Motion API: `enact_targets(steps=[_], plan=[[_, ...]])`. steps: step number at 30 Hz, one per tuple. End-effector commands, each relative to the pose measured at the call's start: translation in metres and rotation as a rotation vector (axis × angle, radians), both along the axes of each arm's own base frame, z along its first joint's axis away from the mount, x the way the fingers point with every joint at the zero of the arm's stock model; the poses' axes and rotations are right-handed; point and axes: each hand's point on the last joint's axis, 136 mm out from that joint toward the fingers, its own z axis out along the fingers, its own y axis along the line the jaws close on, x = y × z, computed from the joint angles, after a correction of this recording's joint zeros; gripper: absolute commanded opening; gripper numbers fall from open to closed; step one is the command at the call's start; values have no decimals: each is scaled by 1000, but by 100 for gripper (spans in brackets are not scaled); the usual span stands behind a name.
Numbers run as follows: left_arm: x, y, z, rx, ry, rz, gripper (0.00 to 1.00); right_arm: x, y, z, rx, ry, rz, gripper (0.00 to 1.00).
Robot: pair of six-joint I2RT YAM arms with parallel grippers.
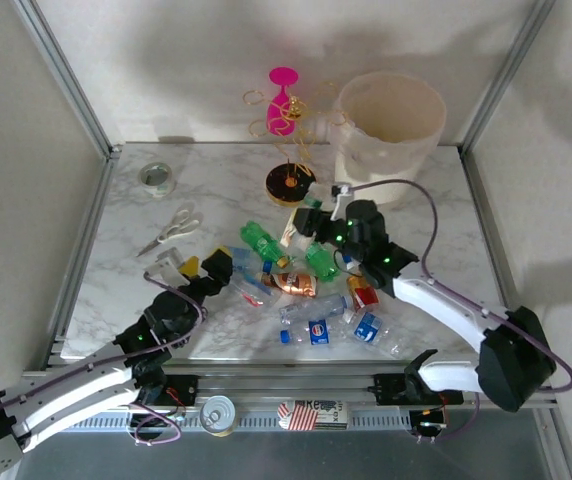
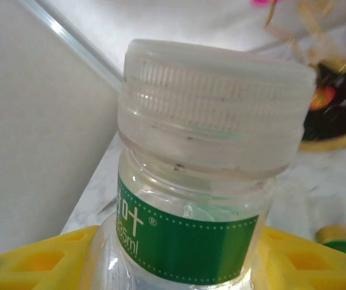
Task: Put the plastic bottles in the bin
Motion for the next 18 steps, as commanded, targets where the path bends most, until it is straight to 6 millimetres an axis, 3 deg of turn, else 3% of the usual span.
enact_targets(steps=[1, 5, 10, 18], plan=[[3, 26, -36, -55, 102, 102, 100, 14, -35, 51, -30, -130, -105, 55], [6, 32, -55, -120, 150, 94, 100, 29, -73, 101, -52, -238, -226, 55], [10, 30, -66, -122, 189, 71, 100, 57, -117, 156, -93, -355, -368, 54], [22, 2, -68, -91, 231, -39, 100, 127, -175, 206, -105, -422, -525, 53]])
